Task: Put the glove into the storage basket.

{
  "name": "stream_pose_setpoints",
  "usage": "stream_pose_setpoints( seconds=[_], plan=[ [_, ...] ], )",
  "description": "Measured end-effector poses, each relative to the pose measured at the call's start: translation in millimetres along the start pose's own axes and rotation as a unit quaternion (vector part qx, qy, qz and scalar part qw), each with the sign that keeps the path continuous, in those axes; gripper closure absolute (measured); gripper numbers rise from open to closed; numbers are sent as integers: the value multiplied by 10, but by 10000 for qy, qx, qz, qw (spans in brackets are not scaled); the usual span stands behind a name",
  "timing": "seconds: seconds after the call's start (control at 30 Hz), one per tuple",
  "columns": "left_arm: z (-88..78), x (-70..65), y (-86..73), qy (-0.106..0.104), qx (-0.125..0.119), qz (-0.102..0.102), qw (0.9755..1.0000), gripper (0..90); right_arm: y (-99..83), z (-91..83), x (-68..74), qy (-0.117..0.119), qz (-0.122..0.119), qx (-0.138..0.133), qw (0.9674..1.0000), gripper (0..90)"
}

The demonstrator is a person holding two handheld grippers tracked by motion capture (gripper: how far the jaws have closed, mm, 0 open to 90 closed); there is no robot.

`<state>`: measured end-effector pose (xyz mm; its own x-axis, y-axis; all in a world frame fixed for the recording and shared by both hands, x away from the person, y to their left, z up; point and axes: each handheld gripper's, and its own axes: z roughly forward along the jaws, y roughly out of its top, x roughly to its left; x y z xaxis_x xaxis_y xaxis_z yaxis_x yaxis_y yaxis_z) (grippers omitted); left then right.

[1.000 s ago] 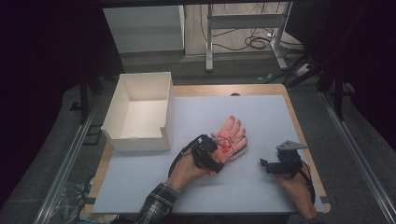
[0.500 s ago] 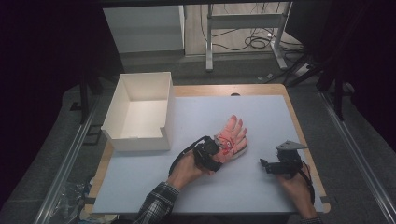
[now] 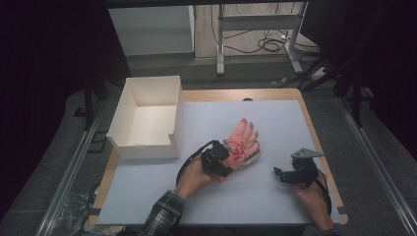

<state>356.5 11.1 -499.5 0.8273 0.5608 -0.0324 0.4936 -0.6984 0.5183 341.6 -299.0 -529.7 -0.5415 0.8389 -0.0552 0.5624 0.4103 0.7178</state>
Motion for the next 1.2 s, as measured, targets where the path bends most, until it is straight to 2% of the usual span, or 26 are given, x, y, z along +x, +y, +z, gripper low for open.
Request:
stream_pose_setpoints(
  seconds=[0.23, 0.37, 0.57, 0.83, 0.97, 1.2],
  plan=[
    [-88, 66, 50, 79, -48, -78, 9999, 501, 0, 0, 1, -1, 4, -2, 10000, 125],
    [-214, 132, 112, 188, -130, -177, 9996, 500, -1, 0, 0, -1, -2, -2, 10000, 125],
    [-357, 203, 183, 291, -158, -214, 9992, 499, -1, 0, 0, -2, -5, -7, 10000, 125],
    [-551, 327, 285, 335, -243, -394, 9984, 498, -3, 0, 1, 0, -7, -9, 10000, 126],
    [-647, 397, 338, 370, -262, -476, 9978, 498, -3, 1, 2, 3, 2, -19, 10000, 125],
    [-816, 517, 427, 524, -179, -496, 9972, 496, -3, 1, 2, 4, 4, -19, 10000, 125]
  ],
)
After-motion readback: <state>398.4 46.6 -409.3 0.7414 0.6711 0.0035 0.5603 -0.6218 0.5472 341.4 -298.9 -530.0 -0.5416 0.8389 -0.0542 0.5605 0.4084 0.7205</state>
